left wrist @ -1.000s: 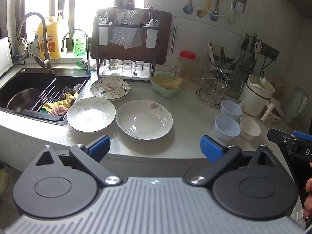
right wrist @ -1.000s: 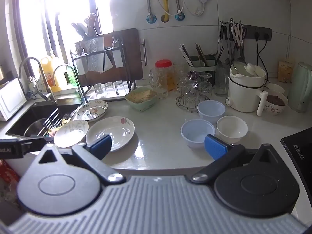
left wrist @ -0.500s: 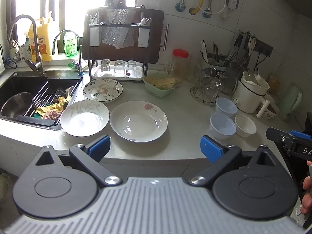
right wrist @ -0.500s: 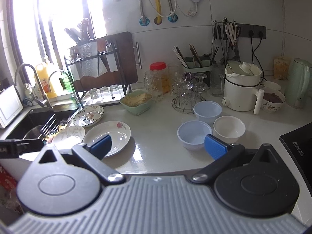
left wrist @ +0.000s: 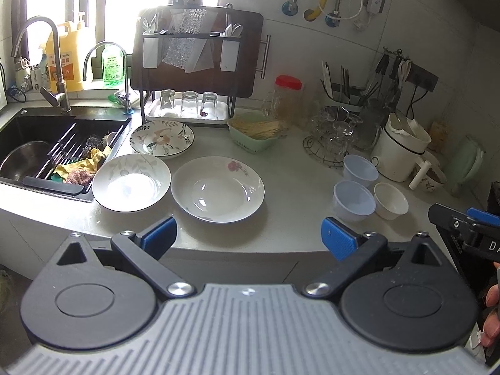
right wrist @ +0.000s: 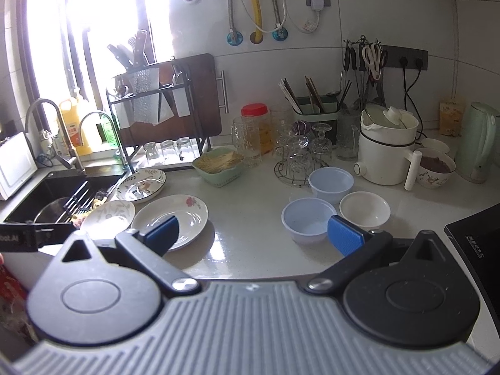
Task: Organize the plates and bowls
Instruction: 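Move the right tool toward the leaf-pattern bowl and rose plate, then close the right gripper on the rim of the white leaf-pattern bowl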
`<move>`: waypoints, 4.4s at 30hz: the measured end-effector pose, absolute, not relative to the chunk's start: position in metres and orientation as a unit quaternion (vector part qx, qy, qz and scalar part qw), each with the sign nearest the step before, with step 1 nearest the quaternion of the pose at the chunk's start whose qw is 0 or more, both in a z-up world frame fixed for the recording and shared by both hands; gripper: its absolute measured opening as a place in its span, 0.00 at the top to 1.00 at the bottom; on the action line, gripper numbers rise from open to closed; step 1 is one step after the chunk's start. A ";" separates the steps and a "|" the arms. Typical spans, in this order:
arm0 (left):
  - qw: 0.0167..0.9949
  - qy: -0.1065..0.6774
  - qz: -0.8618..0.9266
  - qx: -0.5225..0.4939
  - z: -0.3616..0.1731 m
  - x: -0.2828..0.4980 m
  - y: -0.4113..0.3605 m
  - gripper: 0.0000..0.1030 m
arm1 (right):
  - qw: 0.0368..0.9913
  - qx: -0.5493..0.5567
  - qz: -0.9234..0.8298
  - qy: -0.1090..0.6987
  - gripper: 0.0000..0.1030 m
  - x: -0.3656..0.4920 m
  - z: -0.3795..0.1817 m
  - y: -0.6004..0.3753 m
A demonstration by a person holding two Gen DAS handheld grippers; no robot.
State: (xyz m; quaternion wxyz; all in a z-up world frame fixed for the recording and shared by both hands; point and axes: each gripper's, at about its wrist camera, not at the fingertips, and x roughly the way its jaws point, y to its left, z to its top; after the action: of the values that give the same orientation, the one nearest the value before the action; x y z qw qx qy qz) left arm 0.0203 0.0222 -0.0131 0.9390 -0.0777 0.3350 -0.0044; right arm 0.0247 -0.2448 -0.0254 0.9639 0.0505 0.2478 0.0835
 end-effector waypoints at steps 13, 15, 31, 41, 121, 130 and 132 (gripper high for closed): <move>0.940 0.332 -0.008 -0.075 -0.013 0.021 0.014 0.02 | 0.964 0.054 0.081 0.247 0.00 0.028 -0.028 -0.248; 0.940 0.333 -0.009 -0.074 -0.013 0.021 0.013 0.02 | 0.964 0.051 0.082 0.247 0.00 0.028 -0.029 -0.246; 0.938 0.338 -0.003 -0.073 -0.019 0.026 0.007 0.02 | 0.960 0.052 0.086 0.260 0.00 0.037 -0.033 -0.250; 0.934 0.349 0.003 -0.075 -0.023 0.037 0.001 0.02 | 0.956 0.051 0.089 0.276 0.00 0.041 -0.039 -0.256; 0.880 0.464 -0.087 -0.050 -0.117 0.290 0.327 0.04 | 0.898 0.143 0.121 0.398 0.18 0.197 -0.100 0.047; 0.877 0.470 -0.054 -0.086 -0.152 0.301 0.371 0.06 | 0.890 0.120 0.094 0.430 0.25 0.219 -0.130 0.068; 0.873 0.474 -0.051 -0.100 -0.161 0.305 0.380 0.08 | 0.883 0.116 0.109 0.442 0.31 0.223 -0.137 0.077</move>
State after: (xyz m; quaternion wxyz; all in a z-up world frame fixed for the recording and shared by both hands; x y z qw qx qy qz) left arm 0.3049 0.3796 -0.1615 0.8734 -0.0996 0.4740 -0.0508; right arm 0.2234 0.0774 -0.1372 0.8829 0.1158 0.4419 0.1087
